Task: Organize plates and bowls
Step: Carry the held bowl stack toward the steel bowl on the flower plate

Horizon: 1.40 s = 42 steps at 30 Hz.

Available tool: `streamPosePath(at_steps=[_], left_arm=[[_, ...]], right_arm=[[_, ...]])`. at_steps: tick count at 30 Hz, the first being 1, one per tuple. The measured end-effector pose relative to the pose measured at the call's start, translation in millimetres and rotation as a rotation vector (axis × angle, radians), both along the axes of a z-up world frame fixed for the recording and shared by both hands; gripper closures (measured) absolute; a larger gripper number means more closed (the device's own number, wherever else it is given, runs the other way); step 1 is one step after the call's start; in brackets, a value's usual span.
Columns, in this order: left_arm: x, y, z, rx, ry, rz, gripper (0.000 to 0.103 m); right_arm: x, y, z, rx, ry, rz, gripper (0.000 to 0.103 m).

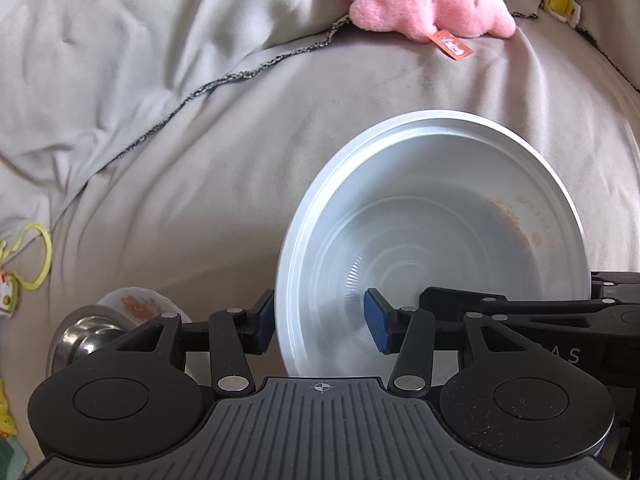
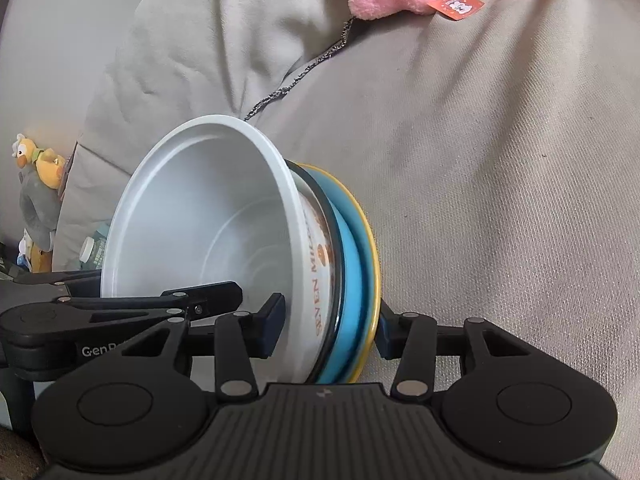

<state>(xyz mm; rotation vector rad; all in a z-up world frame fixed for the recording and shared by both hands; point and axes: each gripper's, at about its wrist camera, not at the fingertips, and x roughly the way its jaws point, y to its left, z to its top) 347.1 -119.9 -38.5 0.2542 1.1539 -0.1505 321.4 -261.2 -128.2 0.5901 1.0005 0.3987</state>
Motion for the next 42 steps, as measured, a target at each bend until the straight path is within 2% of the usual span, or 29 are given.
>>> streamPosePath(at_steps=[5,8,12,23,36,38,40,42], left_arm=[[-1.4,4.9,-0.1,-0.027,-0.005,0.001,0.051],[-1.2,10.9,0.6,-0.066,-0.001,0.016,0.052],[1.0,18.4,0.5,-0.112,0.015,0.029,0.052],[-1.7,10.7,-2.6,-0.063,0.022,0.008,0.052],[-4.8,22.6,-0.4,-0.088,0.043,0.024,0.052],[-0.7,26.1,-2.1,-0.088,0.061,0.029,0.055],[3.1,32.1,1.8,-0.092,0.067,0.042,0.067],[4.3,35.7,12.0,-0.087,0.042,0.034,0.067]], right_arm=[[-2.7,0.4,1.8,-0.007,-0.007,-0.006,0.057],[-0.7,-4.8,-0.2,0.025,0.018,-0.028,0.059],[0.8,-2.8,2.1,0.005,0.029,-0.032,0.06],[-3.3,2.5,7.6,-0.028,-0.01,-0.04,0.057],[-0.5,5.6,5.9,-0.009,0.011,-0.029,0.057],[6.0,2.4,5.5,0.012,0.037,-0.014,0.058],[12.7,-0.7,5.5,0.019,0.065,0.005,0.063],[16.5,-4.2,9.2,0.017,0.06,0.014,0.064]])
